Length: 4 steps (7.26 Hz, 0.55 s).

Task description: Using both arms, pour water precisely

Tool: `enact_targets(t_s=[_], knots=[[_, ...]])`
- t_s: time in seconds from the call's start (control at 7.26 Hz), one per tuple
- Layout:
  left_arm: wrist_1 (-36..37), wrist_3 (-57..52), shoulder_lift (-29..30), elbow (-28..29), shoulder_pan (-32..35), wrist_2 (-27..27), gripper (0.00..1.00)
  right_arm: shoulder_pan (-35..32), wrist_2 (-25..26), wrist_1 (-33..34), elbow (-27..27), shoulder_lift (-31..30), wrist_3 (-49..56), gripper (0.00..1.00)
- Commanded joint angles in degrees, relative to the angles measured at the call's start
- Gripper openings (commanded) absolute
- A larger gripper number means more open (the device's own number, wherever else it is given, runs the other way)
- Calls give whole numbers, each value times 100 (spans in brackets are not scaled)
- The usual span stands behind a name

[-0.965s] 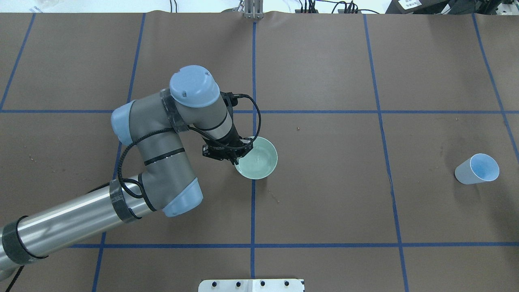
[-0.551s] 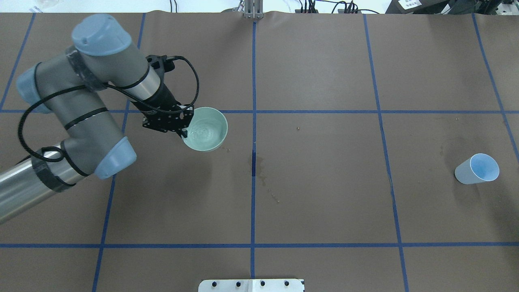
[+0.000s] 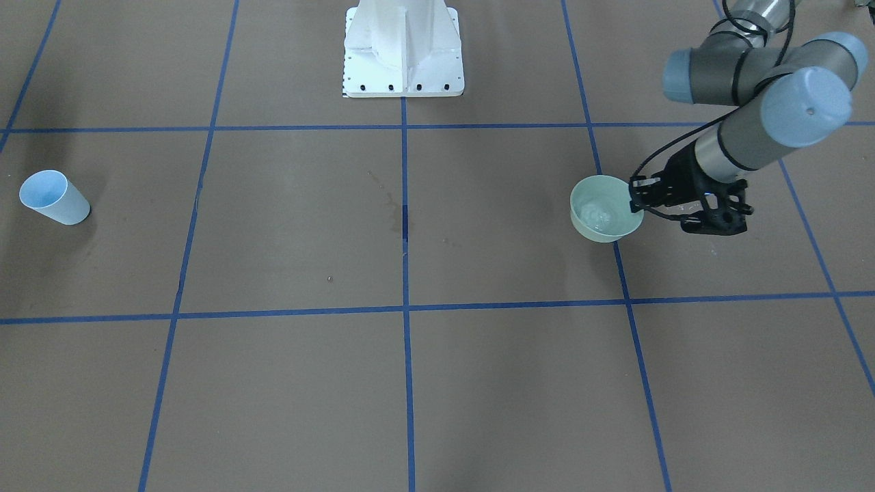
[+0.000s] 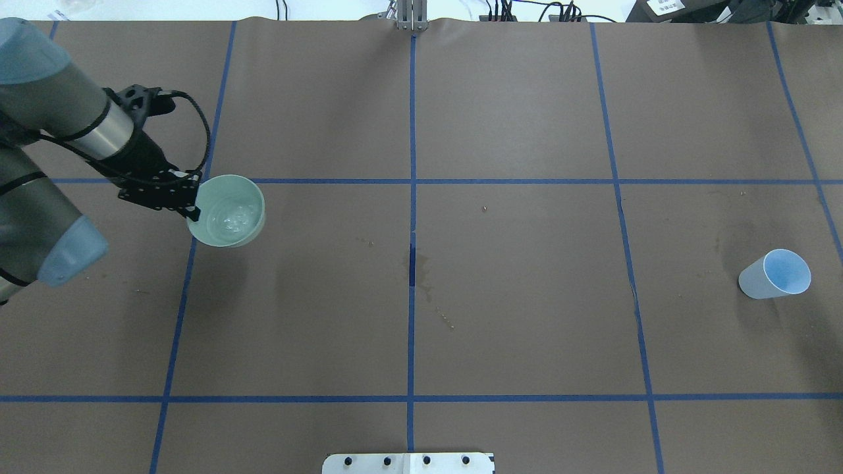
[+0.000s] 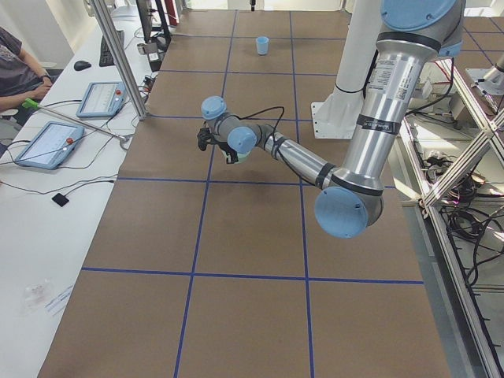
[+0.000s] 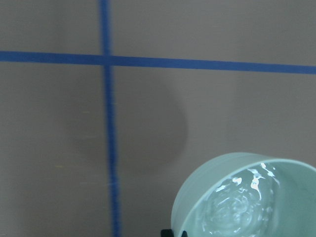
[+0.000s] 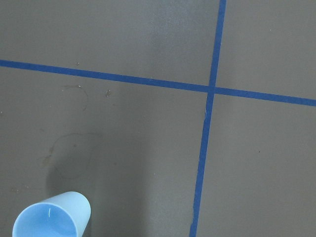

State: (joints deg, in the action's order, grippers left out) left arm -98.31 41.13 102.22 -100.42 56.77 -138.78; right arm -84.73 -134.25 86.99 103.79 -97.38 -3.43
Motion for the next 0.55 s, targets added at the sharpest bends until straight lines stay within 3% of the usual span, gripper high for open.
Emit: enact_targets(t_s=[0.0, 0.41], knots=[[14, -1629, -650, 293, 674, -44, 0, 0, 13, -16, 1, 9, 0, 99], [14, -2276, -669, 1180, 985, -71, 0, 0, 22, -16, -8, 18, 0, 99]])
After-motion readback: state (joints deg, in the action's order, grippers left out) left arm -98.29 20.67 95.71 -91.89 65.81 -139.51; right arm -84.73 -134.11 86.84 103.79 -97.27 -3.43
